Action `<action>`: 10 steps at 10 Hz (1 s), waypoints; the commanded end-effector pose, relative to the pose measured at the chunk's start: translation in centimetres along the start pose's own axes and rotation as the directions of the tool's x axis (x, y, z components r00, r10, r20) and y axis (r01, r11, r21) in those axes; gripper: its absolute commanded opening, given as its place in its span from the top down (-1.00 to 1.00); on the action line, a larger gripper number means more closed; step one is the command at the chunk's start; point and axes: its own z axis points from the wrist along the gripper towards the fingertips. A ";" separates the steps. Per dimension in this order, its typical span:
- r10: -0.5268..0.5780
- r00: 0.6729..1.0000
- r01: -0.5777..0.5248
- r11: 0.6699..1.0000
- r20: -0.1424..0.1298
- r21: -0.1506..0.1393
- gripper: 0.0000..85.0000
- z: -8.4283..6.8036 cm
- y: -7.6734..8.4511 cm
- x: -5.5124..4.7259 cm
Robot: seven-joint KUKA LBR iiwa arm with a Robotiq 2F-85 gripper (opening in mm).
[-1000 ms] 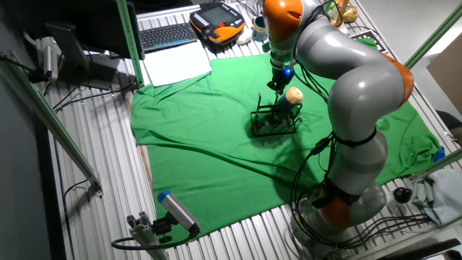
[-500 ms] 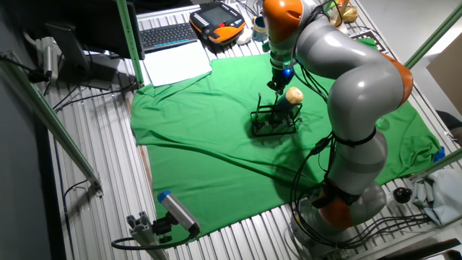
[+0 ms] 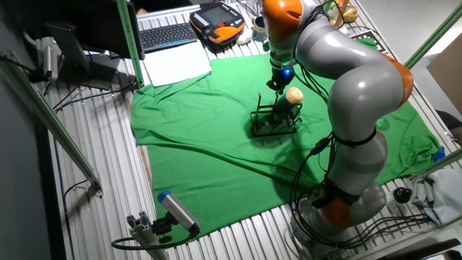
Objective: Take the cup off the cup rack
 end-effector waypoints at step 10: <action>0.075 0.989 -0.068 0.996 0.131 -0.055 1.00 0.0 0.0 0.0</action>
